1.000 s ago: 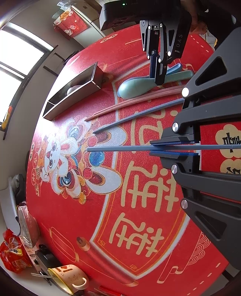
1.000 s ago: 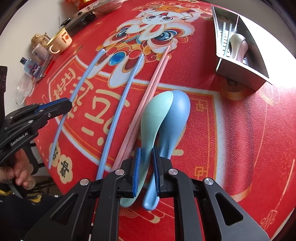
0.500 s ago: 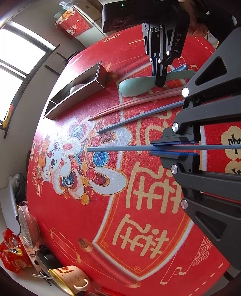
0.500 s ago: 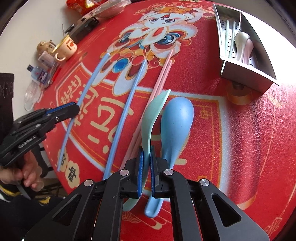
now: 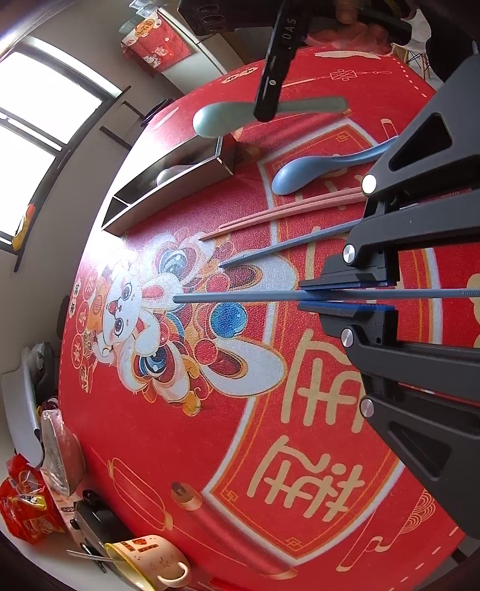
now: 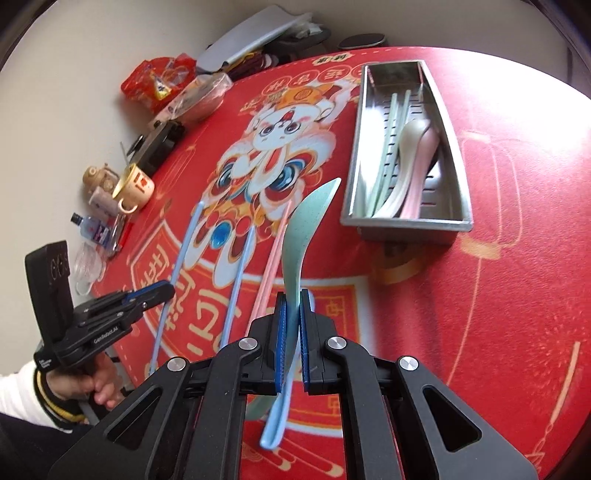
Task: Organize utensils
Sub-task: 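Carry the teal spoon into the steel tray and open the right tool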
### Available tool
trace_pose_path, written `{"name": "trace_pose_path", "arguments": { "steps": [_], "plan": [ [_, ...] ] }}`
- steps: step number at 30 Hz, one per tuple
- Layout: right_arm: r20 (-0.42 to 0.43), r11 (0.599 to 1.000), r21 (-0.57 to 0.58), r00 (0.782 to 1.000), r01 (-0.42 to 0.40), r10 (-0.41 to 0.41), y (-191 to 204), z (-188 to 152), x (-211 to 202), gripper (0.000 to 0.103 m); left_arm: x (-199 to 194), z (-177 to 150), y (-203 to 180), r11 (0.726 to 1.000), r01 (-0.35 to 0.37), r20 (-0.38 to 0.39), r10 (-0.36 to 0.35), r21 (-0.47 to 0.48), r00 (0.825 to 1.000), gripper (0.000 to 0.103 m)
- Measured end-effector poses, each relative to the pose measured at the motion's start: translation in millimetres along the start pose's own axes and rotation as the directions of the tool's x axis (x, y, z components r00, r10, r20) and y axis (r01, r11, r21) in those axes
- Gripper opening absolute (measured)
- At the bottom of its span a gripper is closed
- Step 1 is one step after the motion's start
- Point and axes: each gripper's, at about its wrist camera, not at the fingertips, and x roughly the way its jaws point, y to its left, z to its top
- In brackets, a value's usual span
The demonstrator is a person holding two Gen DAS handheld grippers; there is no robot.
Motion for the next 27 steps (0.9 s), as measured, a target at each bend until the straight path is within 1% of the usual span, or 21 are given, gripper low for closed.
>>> {"name": "trace_pose_path", "arguments": {
  "steps": [8, 11, 16, 19, 21, 27],
  "plan": [
    [0.063, 0.998, 0.013, 0.996, 0.064, -0.065, -33.3, 44.2, -16.1, 0.006, 0.3, 6.0, 3.2, 1.0, -0.018, 0.009, 0.018, -0.02, 1.0, 0.006],
    [0.076, 0.994, 0.018, 0.991, 0.109, -0.11, -46.3, 69.1, -11.7, 0.006, -0.9, 5.9, 5.9, 0.999, -0.026, 0.01, 0.027, -0.031, 1.0, 0.005],
    [0.086, 0.988, 0.061, 0.985, 0.144, -0.149, -63.8, 106.6, 7.5, 0.006, -2.5, 2.9, 10.0, 0.998, -0.041, 0.007, 0.041, -0.045, 0.999, 0.006],
    [0.058, 0.985, 0.056, 0.985, 0.162, -0.165, -65.0, 122.2, 26.3, 0.006, -4.2, 0.7, 13.1, 0.997, -0.051, 0.007, 0.051, -0.054, 0.999, 0.006],
    [0.027, 0.984, 0.05, 0.985, 0.172, -0.173, -64.8, 126.2, 40.2, 0.006, -5.9, -0.9, 16.3, 0.996, -0.058, 0.009, 0.059, -0.065, 0.998, 0.006],
    [-0.046, 0.982, 0.067, 0.984, 0.176, -0.174, -68.9, 123.5, 66.3, 0.006, -10.4, -4.3, 28.0, 0.992, -0.078, 0.012, 0.08, -0.104, 0.997, 0.006]
  ]
}}
